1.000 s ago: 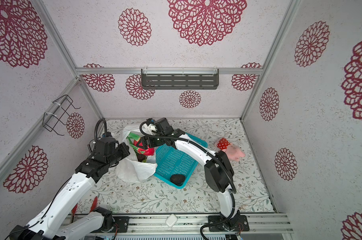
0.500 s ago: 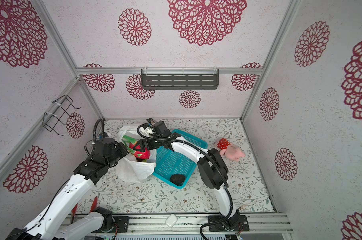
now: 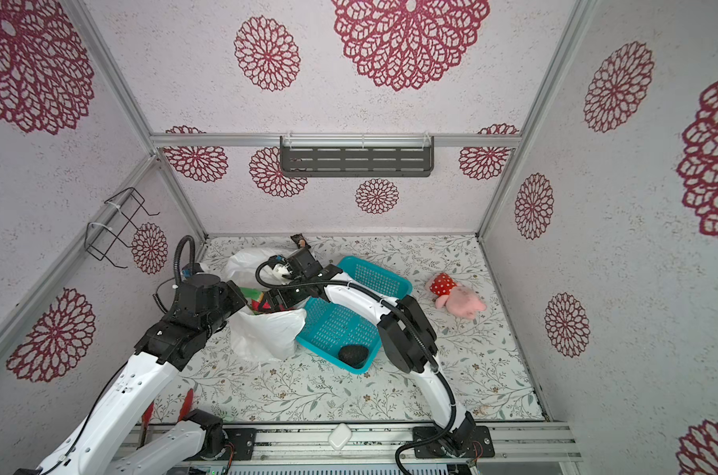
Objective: Place the fruits into the plastic bag
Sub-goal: Place the fruit in the plastic bag.
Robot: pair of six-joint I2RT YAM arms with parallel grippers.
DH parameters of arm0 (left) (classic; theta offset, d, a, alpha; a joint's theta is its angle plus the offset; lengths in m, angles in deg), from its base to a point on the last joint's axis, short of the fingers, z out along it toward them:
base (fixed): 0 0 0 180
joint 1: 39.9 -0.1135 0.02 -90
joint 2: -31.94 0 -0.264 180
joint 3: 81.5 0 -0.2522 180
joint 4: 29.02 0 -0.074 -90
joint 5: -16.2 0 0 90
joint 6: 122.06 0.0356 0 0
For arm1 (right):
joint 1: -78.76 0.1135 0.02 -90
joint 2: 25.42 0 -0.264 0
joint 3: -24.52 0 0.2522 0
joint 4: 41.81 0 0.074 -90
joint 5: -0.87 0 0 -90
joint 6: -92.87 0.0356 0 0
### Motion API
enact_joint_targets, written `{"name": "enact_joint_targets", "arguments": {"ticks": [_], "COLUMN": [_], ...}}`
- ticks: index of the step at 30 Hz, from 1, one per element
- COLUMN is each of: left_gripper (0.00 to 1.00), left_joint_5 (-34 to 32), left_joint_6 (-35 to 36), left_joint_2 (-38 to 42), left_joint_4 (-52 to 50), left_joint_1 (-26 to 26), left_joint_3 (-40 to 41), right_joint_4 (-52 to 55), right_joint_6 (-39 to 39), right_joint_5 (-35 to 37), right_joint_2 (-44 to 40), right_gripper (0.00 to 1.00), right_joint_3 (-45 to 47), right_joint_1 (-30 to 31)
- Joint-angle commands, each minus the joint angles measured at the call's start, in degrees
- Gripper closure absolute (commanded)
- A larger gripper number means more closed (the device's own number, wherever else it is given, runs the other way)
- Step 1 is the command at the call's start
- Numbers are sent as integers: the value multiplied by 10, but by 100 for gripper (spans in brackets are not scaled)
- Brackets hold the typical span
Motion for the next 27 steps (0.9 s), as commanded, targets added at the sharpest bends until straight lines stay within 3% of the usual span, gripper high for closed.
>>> {"name": "enact_joint_targets", "arguments": {"ticks": [1,12,20,27], "left_gripper": [100,100,100,100], "left_joint_5": [-13,-39,-67,-68], "left_joint_6": [-9,-14,-25,-29], "left_joint_2": [6,2,2,8], "left_joint_4": [-8,-38,-69,-70], "left_joint_1": [3,2,3,2], "left_joint_3": [-10,-15,-19,-18], "right_joint_4": [64,29,-6,-10], "right_joint_6": [-50,-57,-55,-72], "right_joint_5": [57,88,35,80], "right_joint_2": [15,-41,-97,-154], "right_gripper": [22,1,1,1], "right_joint_3": [-26,-3,41,67], "right_joint_1": [12,18,17,15]}}
